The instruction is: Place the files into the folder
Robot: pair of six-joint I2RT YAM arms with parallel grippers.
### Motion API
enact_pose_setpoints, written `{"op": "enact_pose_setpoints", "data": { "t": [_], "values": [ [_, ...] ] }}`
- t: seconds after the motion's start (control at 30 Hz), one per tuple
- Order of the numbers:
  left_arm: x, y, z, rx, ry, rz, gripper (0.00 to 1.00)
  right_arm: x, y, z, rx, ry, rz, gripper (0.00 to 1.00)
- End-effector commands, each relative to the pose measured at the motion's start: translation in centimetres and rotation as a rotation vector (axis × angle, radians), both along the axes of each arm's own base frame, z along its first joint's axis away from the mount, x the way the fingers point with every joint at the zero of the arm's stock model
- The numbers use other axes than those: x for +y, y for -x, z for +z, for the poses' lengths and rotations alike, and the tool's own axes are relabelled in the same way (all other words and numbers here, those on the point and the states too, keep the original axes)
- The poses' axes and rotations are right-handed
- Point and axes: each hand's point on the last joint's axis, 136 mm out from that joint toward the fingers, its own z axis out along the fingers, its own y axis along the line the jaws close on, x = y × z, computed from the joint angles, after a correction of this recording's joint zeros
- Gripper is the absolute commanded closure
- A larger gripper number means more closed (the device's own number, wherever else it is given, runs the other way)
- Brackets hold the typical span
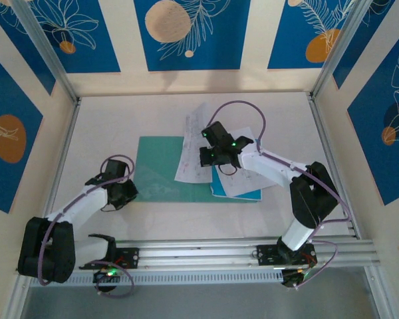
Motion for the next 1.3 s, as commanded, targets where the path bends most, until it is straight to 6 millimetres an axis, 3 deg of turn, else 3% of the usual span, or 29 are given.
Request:
{"op": "enact_pose_setpoints", "data": {
  "t": [0.0, 0.27, 0.6, 1.0, 1.27],
  "values": [
    [-0.1, 0.2, -0.3, 0.009, 0.014, -0.004, 1.0, 1.2, -0.5, 1.4, -0.078, 0.023, 0.044, 1.0],
    [-0.2, 0.1, 0.2, -0.004, 0.019, -0.012, 1.0, 2.5, 0.3, 1.6, -0.089, 0.007, 0.082, 1.0],
    [-0.2, 0.3, 0.0, -0.001, 0.021, -0.02, 1.0, 2.8, 0.9, 1.7, -0.06, -0.076, 0.104, 1.0],
    [0.8, 0.8, 0.5, 0.003, -0.032, -0.014, 1.0, 3.1, 0.7, -0.4, 0.092, -0.355, 0.16, 1.0],
    [1.8, 1.0, 0.1, 0.029, -0.055, 0.015, 1.0, 3.6, 0.1, -3.0, 0.165, -0.417, 0.116, 1.0]
  ]
}}
